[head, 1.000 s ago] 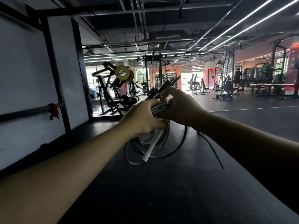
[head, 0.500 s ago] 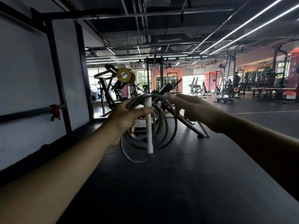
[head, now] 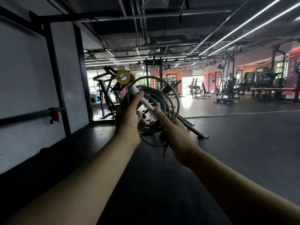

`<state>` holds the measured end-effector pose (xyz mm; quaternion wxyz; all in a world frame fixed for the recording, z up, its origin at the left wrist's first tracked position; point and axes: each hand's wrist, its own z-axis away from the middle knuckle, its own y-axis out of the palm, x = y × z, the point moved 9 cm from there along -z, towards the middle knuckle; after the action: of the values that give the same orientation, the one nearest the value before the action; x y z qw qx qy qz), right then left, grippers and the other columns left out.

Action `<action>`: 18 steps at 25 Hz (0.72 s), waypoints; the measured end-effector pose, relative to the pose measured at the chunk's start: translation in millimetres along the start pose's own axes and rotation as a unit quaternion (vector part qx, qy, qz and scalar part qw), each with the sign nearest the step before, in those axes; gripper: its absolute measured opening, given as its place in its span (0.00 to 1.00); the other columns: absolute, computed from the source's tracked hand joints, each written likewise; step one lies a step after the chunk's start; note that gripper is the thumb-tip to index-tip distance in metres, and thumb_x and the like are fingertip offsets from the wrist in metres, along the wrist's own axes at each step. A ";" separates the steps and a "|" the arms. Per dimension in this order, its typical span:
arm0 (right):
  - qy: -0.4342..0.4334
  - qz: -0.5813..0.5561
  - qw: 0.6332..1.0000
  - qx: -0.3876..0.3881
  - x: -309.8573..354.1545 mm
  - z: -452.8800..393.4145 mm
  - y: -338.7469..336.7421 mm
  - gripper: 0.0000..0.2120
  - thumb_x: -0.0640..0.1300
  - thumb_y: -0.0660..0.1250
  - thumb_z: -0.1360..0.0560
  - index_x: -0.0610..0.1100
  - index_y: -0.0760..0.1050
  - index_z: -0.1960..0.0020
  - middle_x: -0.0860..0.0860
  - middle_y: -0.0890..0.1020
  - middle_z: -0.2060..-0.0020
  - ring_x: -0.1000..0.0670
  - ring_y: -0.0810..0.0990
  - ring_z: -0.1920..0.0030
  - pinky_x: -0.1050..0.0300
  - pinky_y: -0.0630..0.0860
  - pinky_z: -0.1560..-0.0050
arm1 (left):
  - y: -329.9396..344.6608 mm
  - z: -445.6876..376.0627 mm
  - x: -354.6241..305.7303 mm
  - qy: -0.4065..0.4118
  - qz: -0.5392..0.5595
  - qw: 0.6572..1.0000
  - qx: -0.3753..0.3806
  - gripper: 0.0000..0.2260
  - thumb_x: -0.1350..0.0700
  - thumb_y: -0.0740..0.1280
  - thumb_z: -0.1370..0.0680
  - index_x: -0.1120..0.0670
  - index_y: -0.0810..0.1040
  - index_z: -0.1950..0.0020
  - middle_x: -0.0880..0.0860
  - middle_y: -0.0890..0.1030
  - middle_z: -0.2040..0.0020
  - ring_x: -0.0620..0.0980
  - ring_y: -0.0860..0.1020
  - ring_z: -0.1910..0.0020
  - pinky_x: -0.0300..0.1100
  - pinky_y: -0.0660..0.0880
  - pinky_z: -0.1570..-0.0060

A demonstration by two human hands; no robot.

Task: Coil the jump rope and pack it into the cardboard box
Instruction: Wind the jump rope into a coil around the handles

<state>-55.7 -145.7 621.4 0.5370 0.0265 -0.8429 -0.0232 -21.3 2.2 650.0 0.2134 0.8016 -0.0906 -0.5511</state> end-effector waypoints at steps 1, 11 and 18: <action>0.002 -0.024 1.000 -0.004 0.8 0.4 1.5 0.21 0.64 0.69 0.25 0.47 0.83 0.44 0.52 0.85 0.60 0.61 0.76 0.70 0.65 0.70 0.69 | -2.1 0.7 3.0 -0.001 0.009 1.000 -0.009 0.17 0.42 0.76 0.29 0.45 0.84 0.42 0.46 0.85 0.44 0.45 0.78 0.52 0.40 0.73 0.57; -0.043 -0.073 0.994 -0.063 18.1 0.3 -4.6 0.12 0.46 0.66 0.18 0.38 0.79 0.54 0.44 0.80 0.69 0.60 0.74 0.79 0.68 0.69 0.78 | -12.7 3.3 6.3 0.043 0.013 0.999 -0.027 0.09 0.46 0.75 0.27 0.49 0.83 0.52 0.51 0.80 0.64 0.45 0.74 0.70 0.43 0.76 0.66; -0.073 0.118 0.990 -0.009 32.0 -22.8 -22.0 0.14 0.45 0.68 0.19 0.32 0.81 0.49 0.45 0.79 0.70 0.55 0.76 0.75 0.65 0.71 0.74 | -19.3 -9.0 -8.0 -0.064 -0.148 0.969 0.189 0.10 0.56 0.72 0.24 0.55 0.80 0.43 0.56 0.86 0.52 0.53 0.84 0.58 0.44 0.77 0.57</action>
<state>-48.1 -170.1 658.6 0.4729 -0.0795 -0.8770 0.0306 -17.7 24.6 650.9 -0.0325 0.7949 -0.0869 -0.5996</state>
